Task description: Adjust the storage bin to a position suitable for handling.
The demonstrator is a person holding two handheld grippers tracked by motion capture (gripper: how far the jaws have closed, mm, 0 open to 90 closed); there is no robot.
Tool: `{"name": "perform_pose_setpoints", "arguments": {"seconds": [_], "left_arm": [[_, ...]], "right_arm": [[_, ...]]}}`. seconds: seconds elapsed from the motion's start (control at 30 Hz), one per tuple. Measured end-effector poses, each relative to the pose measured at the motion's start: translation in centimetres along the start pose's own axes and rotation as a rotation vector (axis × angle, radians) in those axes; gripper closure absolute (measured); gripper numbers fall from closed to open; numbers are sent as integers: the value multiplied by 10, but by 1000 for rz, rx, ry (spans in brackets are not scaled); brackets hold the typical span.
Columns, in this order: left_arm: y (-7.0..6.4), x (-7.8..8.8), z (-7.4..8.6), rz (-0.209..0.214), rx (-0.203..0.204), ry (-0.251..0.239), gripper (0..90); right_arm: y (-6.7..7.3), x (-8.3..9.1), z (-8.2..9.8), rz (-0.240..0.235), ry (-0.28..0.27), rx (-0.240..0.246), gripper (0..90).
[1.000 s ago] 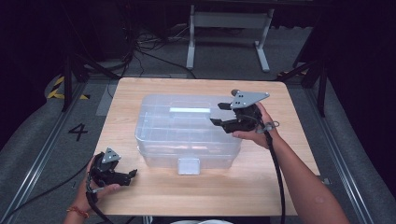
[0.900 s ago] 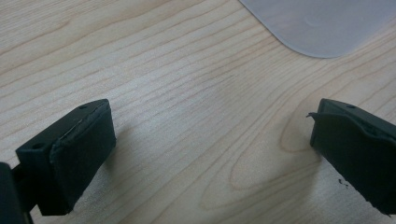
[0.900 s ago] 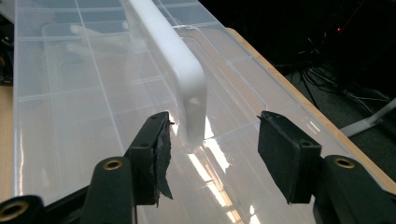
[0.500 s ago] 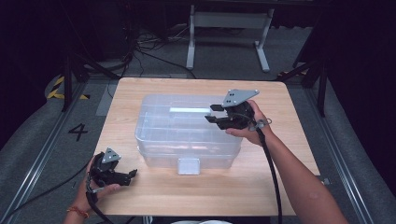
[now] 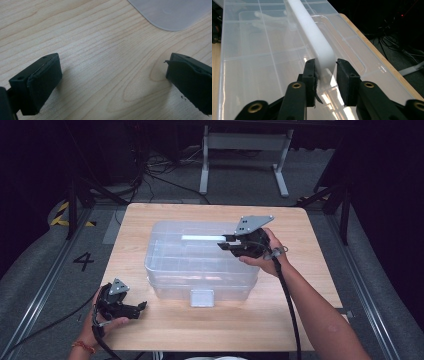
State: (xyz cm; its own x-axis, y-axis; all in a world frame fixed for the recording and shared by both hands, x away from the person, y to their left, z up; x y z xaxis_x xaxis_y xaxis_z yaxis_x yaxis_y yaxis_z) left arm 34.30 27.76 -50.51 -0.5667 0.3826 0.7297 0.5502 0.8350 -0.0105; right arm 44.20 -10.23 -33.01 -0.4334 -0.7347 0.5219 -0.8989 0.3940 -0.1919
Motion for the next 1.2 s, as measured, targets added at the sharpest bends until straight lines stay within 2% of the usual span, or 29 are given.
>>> {"name": "perform_pose_setpoints", "arguments": {"seconds": [0.1, 0.33, 0.6, 0.77, 0.93, 1.07, 1.13, 1.17, 1.2], "left_arm": [[0, 0, 0, -1, -6, -1, 16], [-1, 1, 1, -4, 1, -10, 35], [0, 3, 1, -3, -2, -33, 120], [0, 5, 1, 2, -4, -29, 164], [1, 7, 1, -2, -7, -36, 247], [2, 9, 1, -2, 4, -40, 375], [2, 12, 0, -15, -10, -43, 393], [2, 13, -1, -10, -9, -48, 408], [0, 19, -6, -18, -21, -79, 463]], "right_arm": [[1, 0, -1, -7, 2, 9, 759], [1, 1, -2, -17, -2, 4, 766], [-1, 1, -5, -17, 11, -6, 766], [-4, 2, -8, -19, 18, -16, 765], [-5, 2, -10, -22, 24, -26, 765], [-6, 2, -11, -23, 29, -33, 765], [-7, 2, -12, -22, 35, -37, 763], [-7, 2, -13, -22, 36, -39, 763], [-8, 2, -14, -23, 39, -42, 763]]}}
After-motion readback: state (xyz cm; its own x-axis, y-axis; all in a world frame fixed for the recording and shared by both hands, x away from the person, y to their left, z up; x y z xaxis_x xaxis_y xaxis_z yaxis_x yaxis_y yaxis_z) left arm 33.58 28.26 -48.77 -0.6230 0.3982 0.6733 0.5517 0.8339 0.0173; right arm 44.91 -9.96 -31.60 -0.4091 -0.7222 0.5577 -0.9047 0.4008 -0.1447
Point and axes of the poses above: each handheld gripper's, and its own axes: x roughly backward along the jaws, z roughly out of its underside, y roughly to its left, the point moved 3 cm from there along -x, roughly forward along the jaws, and after that the axes turned 2 degrees about -y, right-handed, at the moved point
